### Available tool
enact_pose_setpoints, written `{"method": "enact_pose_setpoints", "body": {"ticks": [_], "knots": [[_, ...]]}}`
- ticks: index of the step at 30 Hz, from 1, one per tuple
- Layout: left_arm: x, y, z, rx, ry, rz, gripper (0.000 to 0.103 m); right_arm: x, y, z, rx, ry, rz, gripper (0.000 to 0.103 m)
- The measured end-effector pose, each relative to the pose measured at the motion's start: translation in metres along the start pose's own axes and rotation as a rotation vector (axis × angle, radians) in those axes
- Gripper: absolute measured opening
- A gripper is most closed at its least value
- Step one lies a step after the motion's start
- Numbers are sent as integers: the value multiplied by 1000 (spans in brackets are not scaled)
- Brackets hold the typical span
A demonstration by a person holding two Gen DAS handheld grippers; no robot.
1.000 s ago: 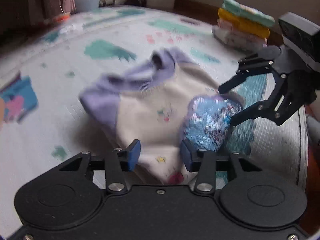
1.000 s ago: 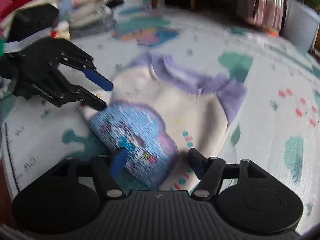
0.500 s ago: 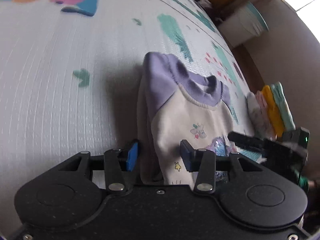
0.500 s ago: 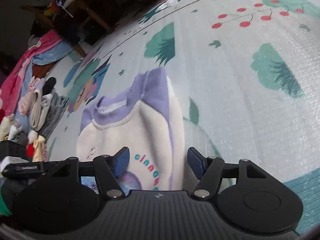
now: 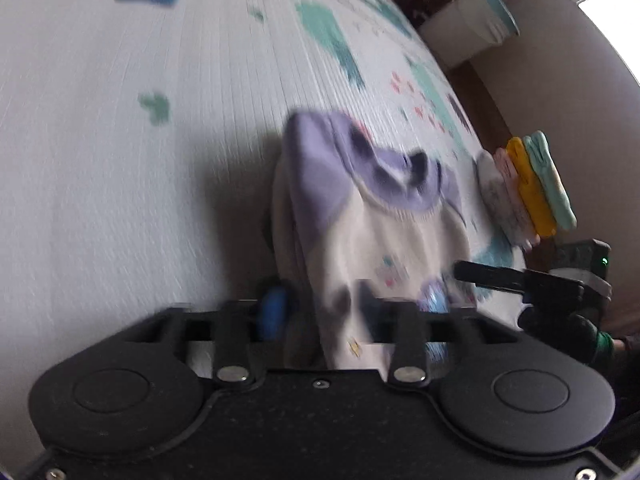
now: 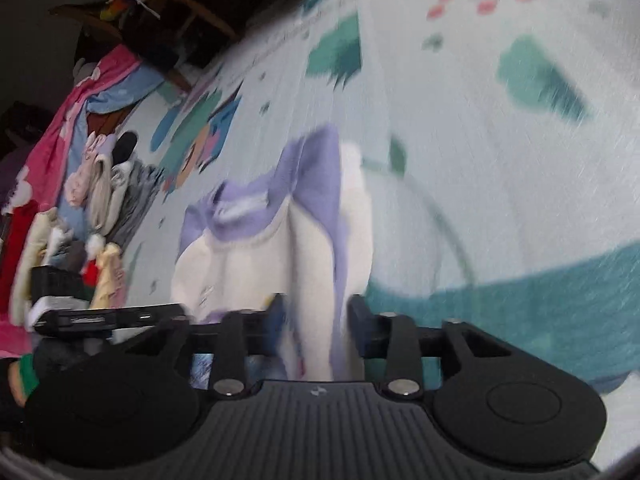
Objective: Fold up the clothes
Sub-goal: 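Grasp the folded sweatshirt with both grippers and lift it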
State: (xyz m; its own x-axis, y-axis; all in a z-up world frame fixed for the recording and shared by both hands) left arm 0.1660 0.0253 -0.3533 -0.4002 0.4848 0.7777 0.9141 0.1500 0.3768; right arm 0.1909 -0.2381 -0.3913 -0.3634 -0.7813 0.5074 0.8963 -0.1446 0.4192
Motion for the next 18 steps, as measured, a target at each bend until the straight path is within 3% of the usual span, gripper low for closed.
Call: {"method": "enact_pose_setpoints", "body": {"ticks": [1,7,8,9,13,15,18], "knots": [[-1,4,2,12,1,-12,53,-1,4,-1,3,-4,-13,69],[-17,20,-7,-41,2,-75,52,-23,18,0,60,-20,-32,69],[-20,19,-11,-59,-4,-70,49,-24,19,2,69,-18,-32,66],[-23,17,-16,-74,-9,-63,46,-27,18,4,77,-4,-21,51],[-29,14,-11,36,-5,-32,34,-32,9,6,81,16,-6,46],[-32,15,-6,90,-14,-24,25,-29,11,-3,28,26,-26,35],[-33,16,-8,66,-20,-2,17,-28,12,-7,3,32,-19,26]]}}
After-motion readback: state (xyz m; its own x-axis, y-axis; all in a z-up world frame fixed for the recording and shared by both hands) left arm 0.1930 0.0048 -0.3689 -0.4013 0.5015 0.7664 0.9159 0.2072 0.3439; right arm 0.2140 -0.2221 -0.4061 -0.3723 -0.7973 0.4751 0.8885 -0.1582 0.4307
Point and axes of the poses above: each gripper's, at about its wrist camera, not at the fingertips, and x roughly against the way its jaws point, z to its left, y to its top, the point moved 9 cm from there along -x, roughly the way its jaws point, and after that the axes turned 11 degrees about y, right-handed, at the moved point
